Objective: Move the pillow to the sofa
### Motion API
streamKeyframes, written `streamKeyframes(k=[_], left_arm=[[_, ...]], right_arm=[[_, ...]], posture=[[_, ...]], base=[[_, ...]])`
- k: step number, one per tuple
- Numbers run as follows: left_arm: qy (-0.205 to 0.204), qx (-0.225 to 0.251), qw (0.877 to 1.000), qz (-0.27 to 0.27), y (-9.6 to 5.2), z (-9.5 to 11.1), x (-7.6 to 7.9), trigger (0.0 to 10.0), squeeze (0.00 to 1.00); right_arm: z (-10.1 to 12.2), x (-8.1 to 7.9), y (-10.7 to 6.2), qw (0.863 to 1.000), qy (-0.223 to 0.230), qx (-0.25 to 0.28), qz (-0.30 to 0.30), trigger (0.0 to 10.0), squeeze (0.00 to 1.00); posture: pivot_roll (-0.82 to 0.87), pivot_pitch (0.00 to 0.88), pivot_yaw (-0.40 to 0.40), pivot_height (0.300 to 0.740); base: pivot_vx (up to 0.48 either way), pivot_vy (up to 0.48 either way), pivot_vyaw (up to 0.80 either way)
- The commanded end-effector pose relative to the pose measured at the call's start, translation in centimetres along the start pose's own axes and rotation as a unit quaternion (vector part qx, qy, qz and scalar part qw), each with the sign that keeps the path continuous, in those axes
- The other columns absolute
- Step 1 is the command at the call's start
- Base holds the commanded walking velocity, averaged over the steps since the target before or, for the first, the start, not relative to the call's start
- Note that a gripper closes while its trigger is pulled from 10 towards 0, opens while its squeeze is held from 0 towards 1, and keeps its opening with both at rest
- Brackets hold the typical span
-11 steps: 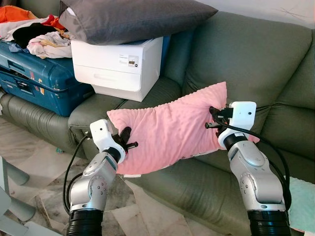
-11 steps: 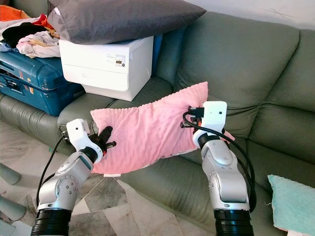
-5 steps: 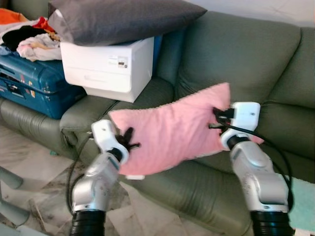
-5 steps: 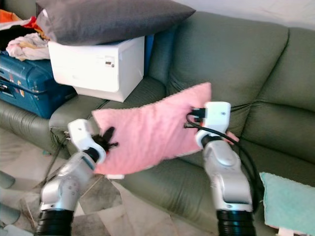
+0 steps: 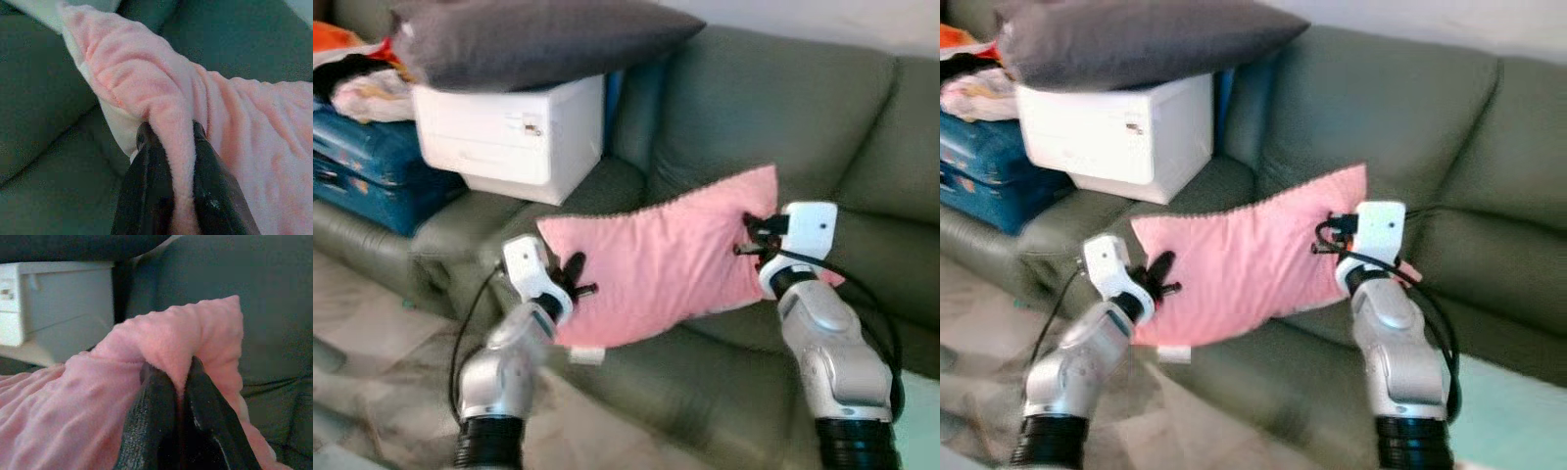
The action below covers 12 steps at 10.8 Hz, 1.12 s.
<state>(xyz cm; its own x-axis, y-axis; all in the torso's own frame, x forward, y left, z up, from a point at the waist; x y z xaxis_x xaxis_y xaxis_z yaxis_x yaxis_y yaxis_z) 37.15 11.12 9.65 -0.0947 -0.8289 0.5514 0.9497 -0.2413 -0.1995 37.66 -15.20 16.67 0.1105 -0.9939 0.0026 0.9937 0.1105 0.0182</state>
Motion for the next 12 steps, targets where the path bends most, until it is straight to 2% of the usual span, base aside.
streamKeyframes(k=[1,2,5,7,12], left_arm=[[0.000,0.003,1.000,-0.015,0.5,0.7,0.9,10.0,0.00],[0.010,0.005,1.000,-0.019,0.6,1.0,0.9,10.0,0.00],[-0.005,0.030,1.000,0.006,0.7,2.6,-0.4,10.0,0.00],[0.000,0.029,1.000,0.008,0.6,2.6,-0.8,10.0,0.00],[0.004,0.038,0.999,0.011,0.9,3.6,-1.1,10.0,0.00]], right_arm=[[1.2,-0.1,0.4,1.000,-0.004,0.018,0.006,10.0,0.00],[1.2,-0.2,0.5,1.000,-0.008,0.019,0.012,10.0,0.00],[1.1,-0.2,0.4,1.000,0.000,0.020,0.001,10.0,0.00],[1.0,-0.5,0.4,1.000,-0.002,0.018,0.007,10.0,0.00],[0.9,-0.2,0.4,1.000,0.001,0.017,0.000,10.0,0.00]], posture=[[-0.17,0.000,-0.029,0.740],[-0.17,0.000,-0.032,0.740],[-0.18,0.000,-0.018,0.740],[-0.18,0.000,-0.022,0.740],[-0.18,0.000,-0.006,0.740]], base=[[0.000,0.000,0.00],[0.000,0.000,0.00],[0.000,0.000,0.00],[0.000,0.000,0.00],[0.000,0.000,-0.79]])
Point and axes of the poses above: a point about 5 cm out from each wrist's last joint towards the gripper, its own y axis pointing out of the wrist towards the gripper, its own z axis along the axis of the wrist's last joint, x = y × z, the point moved 6 cm from there along y, pointing out of the wrist towards the gripper, and after that the axes turned 3 degrees about -y, right-handed, at the moved point
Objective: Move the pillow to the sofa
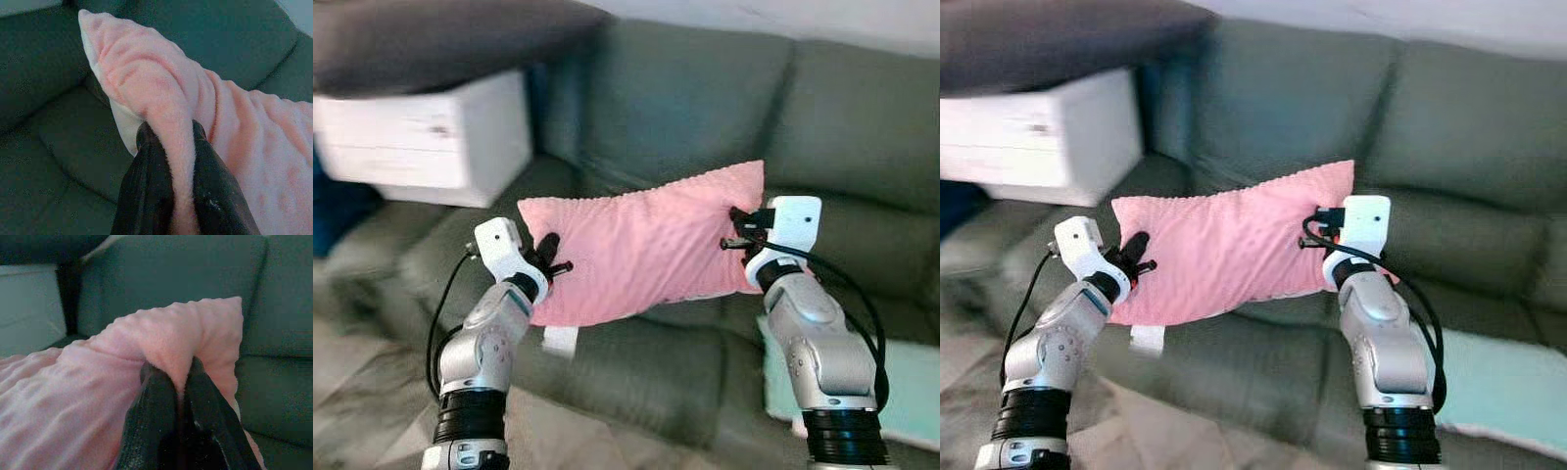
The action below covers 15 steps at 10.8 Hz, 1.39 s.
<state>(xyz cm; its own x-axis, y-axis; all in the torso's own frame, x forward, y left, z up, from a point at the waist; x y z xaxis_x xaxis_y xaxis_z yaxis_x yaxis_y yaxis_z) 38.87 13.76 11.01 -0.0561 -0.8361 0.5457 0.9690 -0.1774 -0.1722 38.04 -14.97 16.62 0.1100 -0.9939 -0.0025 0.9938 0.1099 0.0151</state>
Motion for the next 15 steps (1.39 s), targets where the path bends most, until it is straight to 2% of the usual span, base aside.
streamKeyframes(k=[1,4,13,15], left_arm=[[0.005,0.010,1.000,-0.008,0.31,0.87,0.47,10.0,0.00],[0.011,0.017,1.000,-0.004,0.57,1.52,0.20,10.0,0.00],[0.015,0.012,1.000,-0.003,0.49,1.02,0.02,10.0,0.00],[0.016,0.011,1.000,-0.006,0.51,1.02,0.15,10.0,0.00]], right_arm=[[0.88,0.05,-0.08,1.000,-0.001,0.017,-0.001,10.0,0.00],[0.85,-0.05,-0.12,1.000,0.000,0.017,0.000,10.0,0.00],[0.76,-0.24,-0.18,1.000,-0.001,0.015,0.003,10.0,0.00],[0.82,-0.33,-0.23,1.000,-0.001,0.016,0.003,10.0,0.00]], posture=[[-0.18,0.000,-0.003,0.740],[-0.18,0.000,-0.004,0.740],[-0.19,0.000,-0.007,0.740],[-0.19,0.000,-0.008,0.740]], base=[[0.000,0.000,-0.79],[0.000,0.000,-0.79],[0.000,0.000,-0.79],[0.000,0.319,-0.72]])
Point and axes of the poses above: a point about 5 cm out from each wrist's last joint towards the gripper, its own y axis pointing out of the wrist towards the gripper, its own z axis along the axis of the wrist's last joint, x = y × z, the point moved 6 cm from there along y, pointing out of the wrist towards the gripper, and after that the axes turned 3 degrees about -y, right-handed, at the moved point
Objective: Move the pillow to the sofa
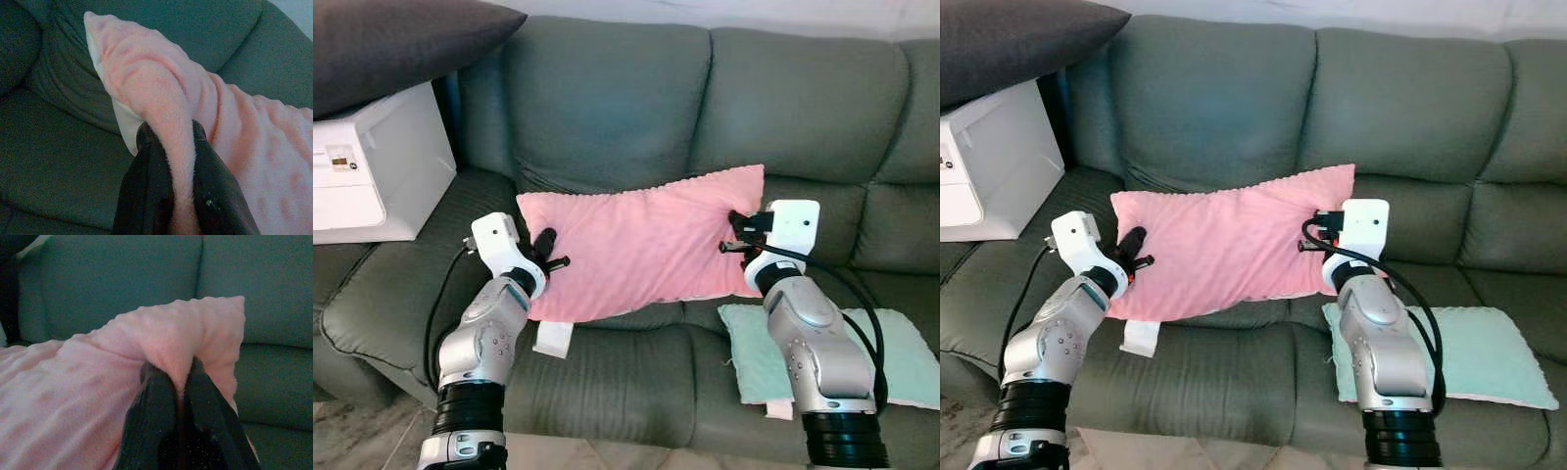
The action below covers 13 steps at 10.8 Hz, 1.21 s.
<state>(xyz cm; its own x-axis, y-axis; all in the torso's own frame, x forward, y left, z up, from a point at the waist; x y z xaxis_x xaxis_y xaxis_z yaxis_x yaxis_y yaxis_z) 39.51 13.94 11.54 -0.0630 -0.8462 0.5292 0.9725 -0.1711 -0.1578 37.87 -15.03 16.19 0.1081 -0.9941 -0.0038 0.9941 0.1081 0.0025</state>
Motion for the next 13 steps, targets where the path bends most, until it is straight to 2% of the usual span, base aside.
streamKeyframes(k=[1,5,8,10,13], left_arm=[[0.007,0.003,1.000,-0.006,0.0,0.2,0.1,10.0,0.00],[0.011,-0.002,1.000,-0.011,0.0,0.0,0.4,10.0,0.00],[0.022,-0.001,1.000,-0.018,0.0,-0.1,0.7,10.0,0.00],[0.065,0.004,0.998,-0.019,0.0,0.2,0.6,10.0,0.00],[0.100,0.020,0.995,-0.006,0.1,1.1,-0.2,10.0,0.00]], right_arm=[[1.3,-0.3,-0.1,1.000,-0.002,0.024,0.004,10.0,0.00],[1.2,-0.3,-0.2,1.000,-0.001,0.024,0.002,10.0,0.00],[1.1,-0.2,-0.3,1.000,-0.001,0.023,-0.002,10.0,0.00],[1.0,0.0,-0.3,1.000,-0.002,0.022,-0.008,10.0,0.00],[0.8,-0.1,-0.3,1.000,-0.003,0.019,-0.007,10.0,0.00]], posture=[[-0.19,0.000,-0.007,0.740],[-0.19,0.000,-0.001,0.740],[-0.19,0.000,0.000,0.740],[-0.19,0.000,0.001,0.740],[-0.18,0.000,0.000,0.740]], base=[[0.000,0.401,0.00],[0.000,0.470,0.00],[0.000,0.000,0.00],[0.000,0.000,0.00],[0.000,0.000,-0.80]])
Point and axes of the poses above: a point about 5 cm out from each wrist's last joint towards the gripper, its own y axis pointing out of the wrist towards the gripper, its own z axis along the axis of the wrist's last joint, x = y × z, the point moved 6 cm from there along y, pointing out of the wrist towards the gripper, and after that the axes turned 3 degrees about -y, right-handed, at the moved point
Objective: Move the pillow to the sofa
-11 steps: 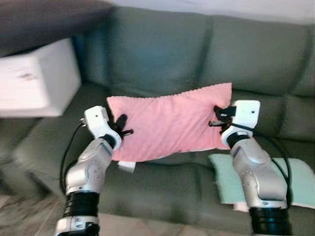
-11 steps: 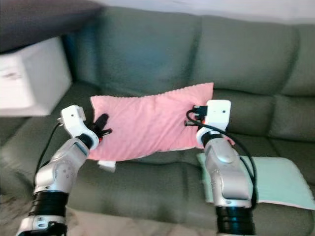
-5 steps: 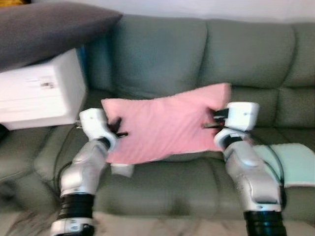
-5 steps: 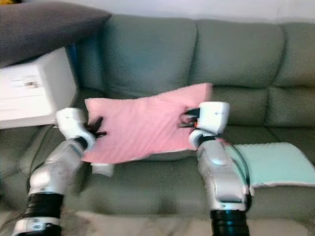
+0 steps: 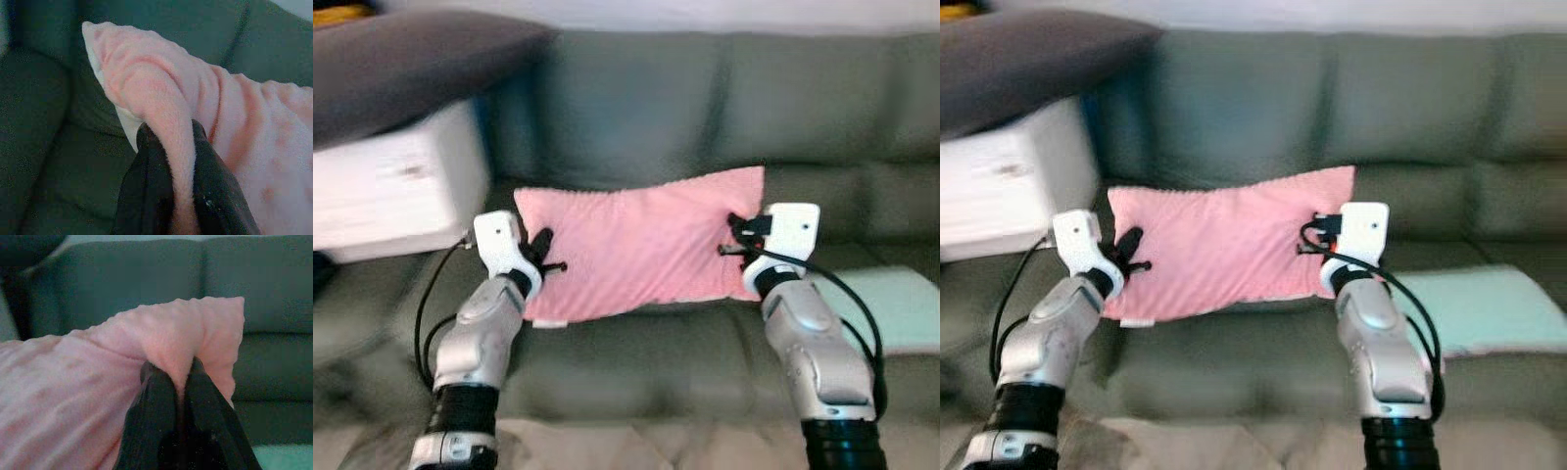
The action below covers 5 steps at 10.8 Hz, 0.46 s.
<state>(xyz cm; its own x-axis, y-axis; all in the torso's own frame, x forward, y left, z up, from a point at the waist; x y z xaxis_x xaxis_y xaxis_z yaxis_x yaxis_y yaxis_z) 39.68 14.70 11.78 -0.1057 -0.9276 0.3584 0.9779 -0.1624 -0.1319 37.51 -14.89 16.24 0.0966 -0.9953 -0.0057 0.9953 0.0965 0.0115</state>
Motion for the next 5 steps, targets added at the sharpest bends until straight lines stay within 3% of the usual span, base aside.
streamKeyframes(k=[1,2,5], left_arm=[[0.013,0.007,1.000,0.006,0.24,0.62,-0.22,10.0,0.00],[0.003,0.013,1.000,0.007,0.33,0.95,-0.53,10.0,0.00],[-0.025,0.027,0.999,0.006,0.12,1.07,-0.71,10.0,0.00]], right_arm=[[0.79,0.10,0.17,1.000,-0.004,0.014,-0.002,10.0,0.00],[0.87,0.08,0.22,1.000,-0.005,0.016,-0.001,10.0,0.00],[0.93,0.03,0.18,1.000,-0.008,0.017,0.002,10.0,0.00]], posture=[[-0.18,0.000,-0.001,0.740],[-0.18,0.000,-0.002,0.740],[-0.18,0.000,-0.003,0.740]], base=[[0.000,0.000,-0.80],[0.000,0.000,-0.59],[0.000,0.000,0.00]])
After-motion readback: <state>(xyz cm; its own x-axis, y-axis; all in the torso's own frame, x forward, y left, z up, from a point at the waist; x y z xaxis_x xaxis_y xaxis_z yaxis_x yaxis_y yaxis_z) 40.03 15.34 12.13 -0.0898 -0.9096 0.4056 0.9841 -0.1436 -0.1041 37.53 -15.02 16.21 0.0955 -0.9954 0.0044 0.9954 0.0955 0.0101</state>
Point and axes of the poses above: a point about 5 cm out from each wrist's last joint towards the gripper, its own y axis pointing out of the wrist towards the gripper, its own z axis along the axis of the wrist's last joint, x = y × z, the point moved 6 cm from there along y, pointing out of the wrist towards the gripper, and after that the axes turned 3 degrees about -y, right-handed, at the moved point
